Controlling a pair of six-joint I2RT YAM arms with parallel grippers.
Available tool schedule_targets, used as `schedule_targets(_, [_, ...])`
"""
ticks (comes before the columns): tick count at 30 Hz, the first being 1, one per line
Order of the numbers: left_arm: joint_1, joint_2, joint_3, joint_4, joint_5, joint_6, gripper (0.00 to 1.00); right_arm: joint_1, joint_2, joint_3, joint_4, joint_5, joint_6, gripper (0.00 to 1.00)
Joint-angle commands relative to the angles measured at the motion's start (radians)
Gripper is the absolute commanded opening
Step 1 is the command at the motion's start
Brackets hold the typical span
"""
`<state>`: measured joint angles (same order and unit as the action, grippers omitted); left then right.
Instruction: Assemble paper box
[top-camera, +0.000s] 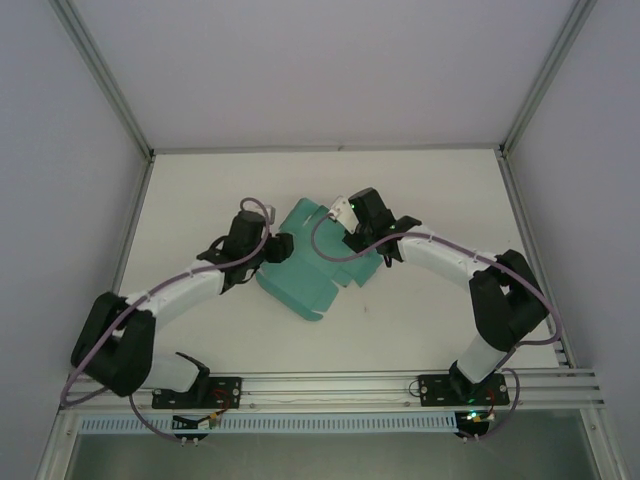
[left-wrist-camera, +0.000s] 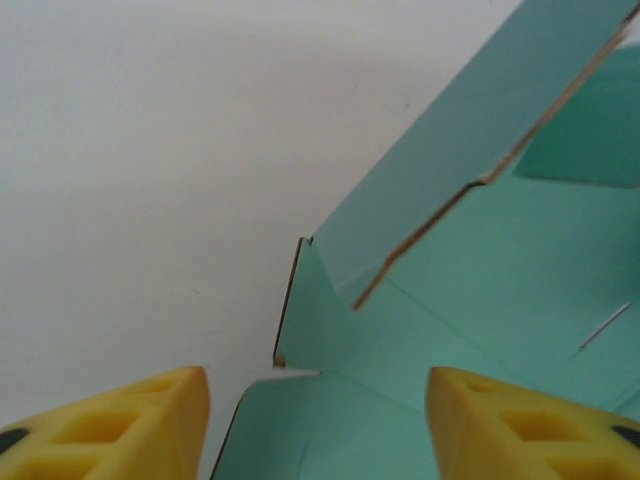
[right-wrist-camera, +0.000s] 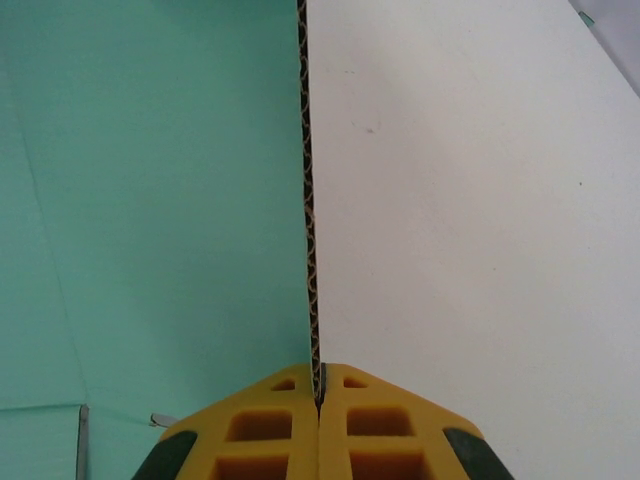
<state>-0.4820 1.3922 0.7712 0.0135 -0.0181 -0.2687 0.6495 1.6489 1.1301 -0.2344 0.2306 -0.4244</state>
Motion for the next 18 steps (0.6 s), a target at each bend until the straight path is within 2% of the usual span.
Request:
schedule_targets(1, [-0.003,0.043,0.056,0.034,0.0,0.035,0.56,0.009,0.003,0.03,-0.023,-0.022,0.023,0.02])
schedule_targets(5, [0.003,0.108,0.1,0.036,0.01,0.053,0.46,0.008,-0.002,0.027,-0.032,-0.022,0.024,0.01])
schedule_targets(7, [0.004,0.129,0.112,0.034,0.018,0.052,0.35,0.008,-0.001,0.027,-0.036,-0.022,0.028,0.01])
schedule_targets(9, [0.004,0.13,0.104,0.046,0.019,0.051,0.29,0.007,0.004,0.031,-0.042,-0.017,0.035,0.02])
schedule_targets(12, [0.004,0.115,0.084,0.051,0.004,0.055,0.11,0.002,0.006,0.031,-0.042,-0.016,0.046,0.01])
schedule_targets(15, [0.004,0.095,0.064,0.039,0.006,0.062,0.02,-0.013,0.011,0.048,-0.058,-0.022,0.079,0.01])
schedule_targets(18, [0.004,0.067,0.017,0.063,0.014,0.064,0.0,-0.035,0.026,0.078,-0.097,-0.04,0.122,0.0])
